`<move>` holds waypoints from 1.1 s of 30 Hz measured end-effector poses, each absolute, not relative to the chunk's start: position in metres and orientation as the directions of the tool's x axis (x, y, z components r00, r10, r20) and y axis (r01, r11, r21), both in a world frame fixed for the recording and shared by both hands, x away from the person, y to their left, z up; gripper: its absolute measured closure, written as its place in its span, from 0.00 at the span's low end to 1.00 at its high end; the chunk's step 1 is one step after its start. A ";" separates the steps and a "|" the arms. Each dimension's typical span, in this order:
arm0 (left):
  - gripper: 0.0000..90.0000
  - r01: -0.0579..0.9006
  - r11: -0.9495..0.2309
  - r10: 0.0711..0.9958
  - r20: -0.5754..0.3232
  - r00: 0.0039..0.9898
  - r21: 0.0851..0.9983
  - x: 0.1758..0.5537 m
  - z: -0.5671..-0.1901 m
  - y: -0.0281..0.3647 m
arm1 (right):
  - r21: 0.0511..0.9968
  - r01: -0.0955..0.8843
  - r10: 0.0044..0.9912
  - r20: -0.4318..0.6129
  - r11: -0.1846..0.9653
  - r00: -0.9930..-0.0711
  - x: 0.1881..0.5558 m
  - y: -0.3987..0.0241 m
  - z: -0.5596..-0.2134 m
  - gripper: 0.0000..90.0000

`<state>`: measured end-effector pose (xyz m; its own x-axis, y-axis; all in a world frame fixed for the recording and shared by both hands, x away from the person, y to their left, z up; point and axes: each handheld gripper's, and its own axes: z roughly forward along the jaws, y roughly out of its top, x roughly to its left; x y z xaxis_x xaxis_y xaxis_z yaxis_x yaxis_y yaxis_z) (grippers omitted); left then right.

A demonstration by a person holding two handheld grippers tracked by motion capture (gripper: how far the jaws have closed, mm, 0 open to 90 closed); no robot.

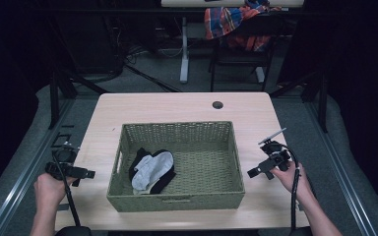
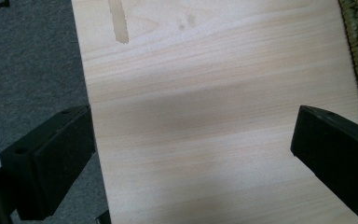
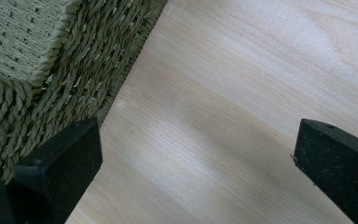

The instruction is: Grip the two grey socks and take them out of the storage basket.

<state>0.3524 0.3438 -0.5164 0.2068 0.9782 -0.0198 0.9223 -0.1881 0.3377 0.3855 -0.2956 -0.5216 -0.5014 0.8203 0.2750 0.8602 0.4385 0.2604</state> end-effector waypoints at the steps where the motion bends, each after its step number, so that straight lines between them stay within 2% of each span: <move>1: 0.00 0.922 -0.189 0.978 -0.020 0.208 0.337 0.353 -0.516 0.344 | 0.255 0.857 0.817 0.272 0.448 -0.508 0.386 -0.296 -0.521 0.02; 10: 0.00 0.916 -0.201 0.976 -0.013 0.219 0.346 0.352 -0.513 0.343 | 0.294 0.869 0.831 0.285 0.398 -0.477 0.383 -0.294 -0.523 0.02; 16: 0.00 0.906 -0.214 0.973 0.002 0.229 0.365 0.351 -0.508 0.343 | 0.283 0.860 0.818 0.286 0.425 -0.499 0.384 -0.295 -0.522 0.03; 21: 0.00 0.894 -0.212 0.974 0.014 0.225 0.395 0.350 -0.495 0.342 | 0.295 0.865 0.826 0.286 0.407 -0.486 0.384 -0.293 -0.523 0.04; 22: 0.00 0.893 -0.213 0.974 0.015 0.226 0.397 0.349 -0.492 0.341 | 0.278 0.857 0.816 0.284 0.433 -0.504 0.385 -0.294 -0.522 0.04; 24: 0.00 0.888 -0.218 0.973 0.018 0.230 0.404 0.349 -0.487 0.341 | 0.300 0.869 0.827 0.299 0.393 -0.477 0.383 -0.292 -0.525 0.04; 27: 0.00 0.882 -0.216 0.973 0.015 0.232 0.418 0.349 -0.480 0.339 | 0.271 0.858 0.814 0.286 0.437 -0.505 0.386 -0.295 -0.522 0.04; 28: 0.00 0.882 -0.217 0.972 0.015 0.232 0.419 0.349 -0.479 0.339 | 0.293 0.868 0.826 0.296 0.400 -0.480 0.384 -0.293 -0.524 0.04; 33: 0.00 0.861 -0.234 0.967 0.020 0.253 0.451 0.347 -0.464 0.332 | 0.273 0.860 0.815 0.292 0.431 -0.501 0.385 -0.294 -0.523 0.04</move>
